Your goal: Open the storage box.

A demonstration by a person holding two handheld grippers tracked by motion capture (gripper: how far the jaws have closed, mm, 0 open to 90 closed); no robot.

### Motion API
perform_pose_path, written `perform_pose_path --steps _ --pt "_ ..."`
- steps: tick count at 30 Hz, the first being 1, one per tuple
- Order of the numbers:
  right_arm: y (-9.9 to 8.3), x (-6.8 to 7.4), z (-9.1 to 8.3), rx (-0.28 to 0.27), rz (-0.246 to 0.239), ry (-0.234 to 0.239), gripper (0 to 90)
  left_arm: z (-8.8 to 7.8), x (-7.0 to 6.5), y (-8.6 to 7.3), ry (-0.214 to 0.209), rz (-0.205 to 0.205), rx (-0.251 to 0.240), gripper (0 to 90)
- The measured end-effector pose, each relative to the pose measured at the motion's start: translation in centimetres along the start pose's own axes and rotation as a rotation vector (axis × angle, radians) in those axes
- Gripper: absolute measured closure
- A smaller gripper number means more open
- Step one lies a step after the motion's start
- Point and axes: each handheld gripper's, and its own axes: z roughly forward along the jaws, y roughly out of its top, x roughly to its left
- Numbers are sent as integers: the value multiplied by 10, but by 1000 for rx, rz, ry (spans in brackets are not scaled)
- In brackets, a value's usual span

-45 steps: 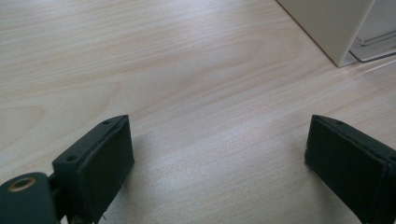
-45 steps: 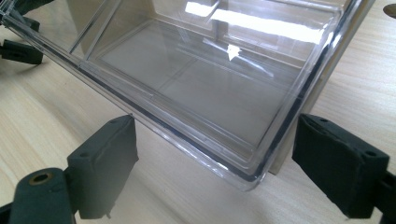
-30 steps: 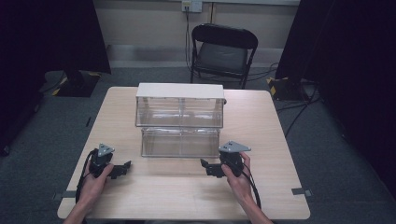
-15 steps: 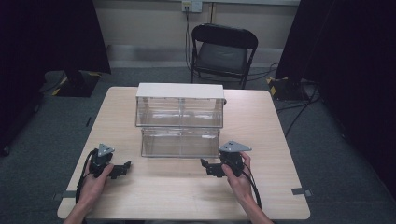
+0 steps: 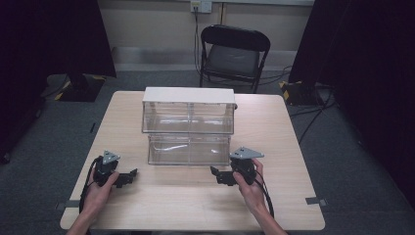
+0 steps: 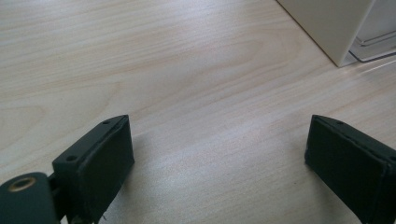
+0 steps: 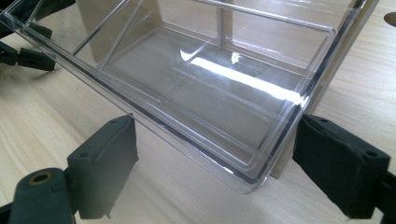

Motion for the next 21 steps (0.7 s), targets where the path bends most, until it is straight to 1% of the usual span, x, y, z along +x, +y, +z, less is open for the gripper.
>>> perform_pose_path --steps 13,15,21 --pt "1 1 -1 -3 -5 -7 133 0 0 0 0 0 0 73" --pt "1 1 -2 -9 -10 -3 131 0 0 0 0 1 0 74" --pt "2 1 -4 -16 -5 0 131 0 0 0 0 0 1 74"
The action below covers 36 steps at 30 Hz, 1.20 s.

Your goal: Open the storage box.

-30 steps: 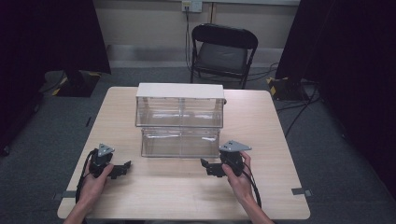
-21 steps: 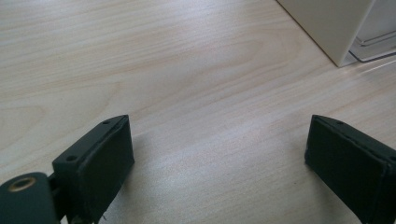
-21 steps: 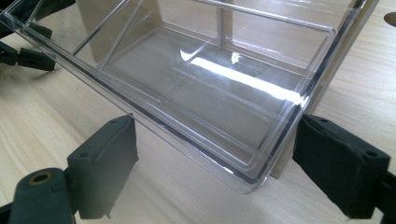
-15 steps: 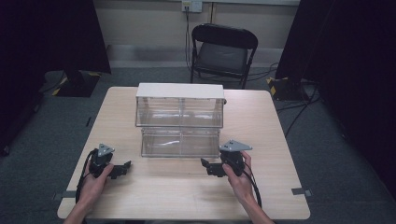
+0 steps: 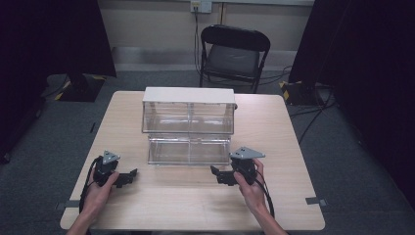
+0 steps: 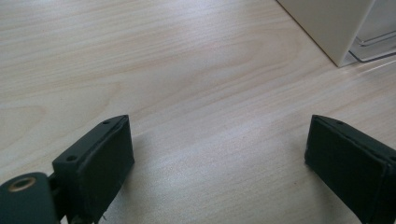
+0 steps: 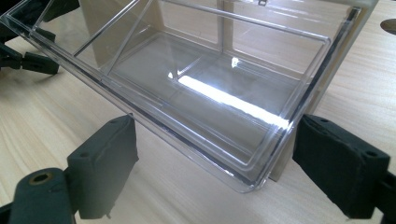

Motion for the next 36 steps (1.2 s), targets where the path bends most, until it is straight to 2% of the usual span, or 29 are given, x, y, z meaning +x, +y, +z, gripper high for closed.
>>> perform_pose_path --steps 8,24,36 --pt "0 0 -1 -8 -2 2 132 0 0 0 0 0 0 74" --pt "2 1 -3 10 3 -7 135 0 0 0 0 -1 0 74" --pt "4 0 -7 -2 6 -7 135 0 0 0 0 0 0 74"
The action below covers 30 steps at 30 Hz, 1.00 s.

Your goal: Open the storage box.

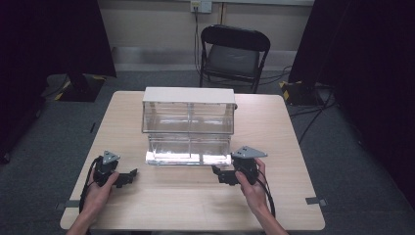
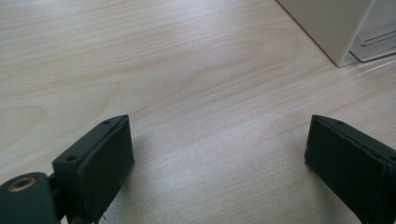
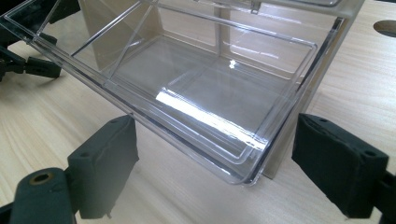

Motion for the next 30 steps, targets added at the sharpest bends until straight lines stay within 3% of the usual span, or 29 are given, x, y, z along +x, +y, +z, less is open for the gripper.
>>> perform_pose_path --steps 16,30 --pt "9 0 -8 -45 0 22 134 0 0 0 0 0 0 74" --pt "13 2 -5 -50 1 26 134 0 0 0 0 0 0 73"
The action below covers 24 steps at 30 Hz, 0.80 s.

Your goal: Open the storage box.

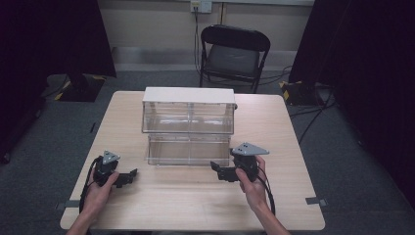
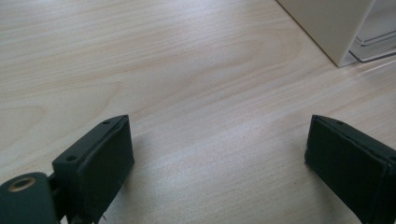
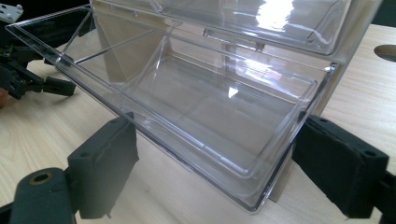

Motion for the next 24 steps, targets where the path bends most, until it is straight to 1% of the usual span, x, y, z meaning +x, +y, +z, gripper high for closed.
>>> perform_pose_path --steps 7,12,15,20,22,24 --pt "1 1 0 1 3 -5 134 0 0 0 0 0 0 73" --pt "3 -1 3 14 15 5 133 0 0 0 0 0 0 72" --pt "6 -1 2 7 17 -3 133 0 0 0 0 0 0 73" --pt "8 -2 1 8 14 2 131 0 0 0 0 0 0 73" --pt "9 -4 2 5 32 -4 131 0 0 0 0 1 1 73" --pt "9 -5 3 4 35 -8 131 0 0 0 0 1 0 73"
